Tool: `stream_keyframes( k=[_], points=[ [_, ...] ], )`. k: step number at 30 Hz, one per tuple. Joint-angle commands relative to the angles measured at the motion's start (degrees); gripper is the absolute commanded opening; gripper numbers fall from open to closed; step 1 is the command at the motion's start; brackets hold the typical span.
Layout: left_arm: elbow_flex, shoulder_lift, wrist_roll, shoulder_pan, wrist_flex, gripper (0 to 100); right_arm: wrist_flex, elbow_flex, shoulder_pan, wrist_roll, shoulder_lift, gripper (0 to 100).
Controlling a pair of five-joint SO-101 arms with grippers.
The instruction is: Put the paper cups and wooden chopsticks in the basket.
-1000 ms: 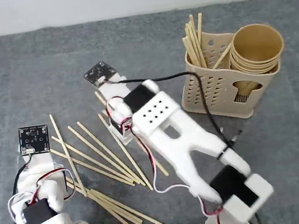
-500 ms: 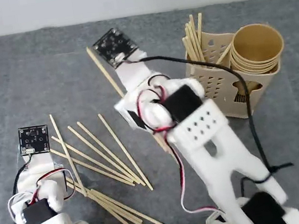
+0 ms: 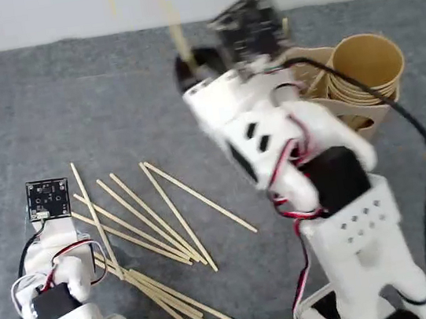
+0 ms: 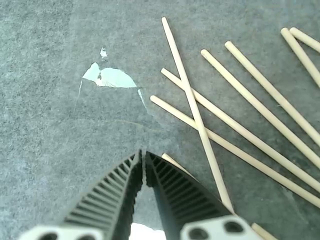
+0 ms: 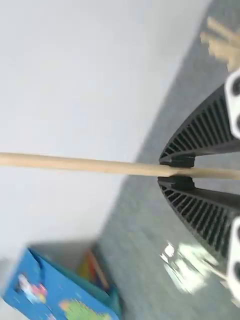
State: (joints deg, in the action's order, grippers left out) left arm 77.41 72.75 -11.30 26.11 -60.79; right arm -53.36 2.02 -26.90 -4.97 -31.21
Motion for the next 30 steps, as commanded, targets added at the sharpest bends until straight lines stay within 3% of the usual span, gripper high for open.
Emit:
stream_keyframes(
  k=[1, 6, 14, 21, 25, 30],
  points=[
    [-0.4, 0.7, 0.4, 0.3, 1.1, 1, 3.4, 1.0, 7.2, -0.6, -2.5, 0.8],
    [-0.4, 0.7, 0.4, 0.2, 1.1, 1, 6.9, -3.1, 13.3, -0.8, -4.9, 0.8],
    [-0.4, 0.7, 0.4, 0.2, 1.1, 1, 33.0, -29.8, 15.4, -5.6, -16.3, 0.8],
    [-0.3, 0.7, 0.4, 0.2, 1.1, 1, 46.9, -38.0, 21.7, -5.2, -11.5, 0.8],
    [-0.3, 0.7, 0.4, 0.2, 1.1, 1, 47.9, -39.6, 24.2, -5.0, -7.6, 0.8],
    [-0.3, 0.7, 0.4, 0.1, 1.1, 1, 39.4, -37.0, 24.2, -1.1, -6.6, 6.4]
  ],
)
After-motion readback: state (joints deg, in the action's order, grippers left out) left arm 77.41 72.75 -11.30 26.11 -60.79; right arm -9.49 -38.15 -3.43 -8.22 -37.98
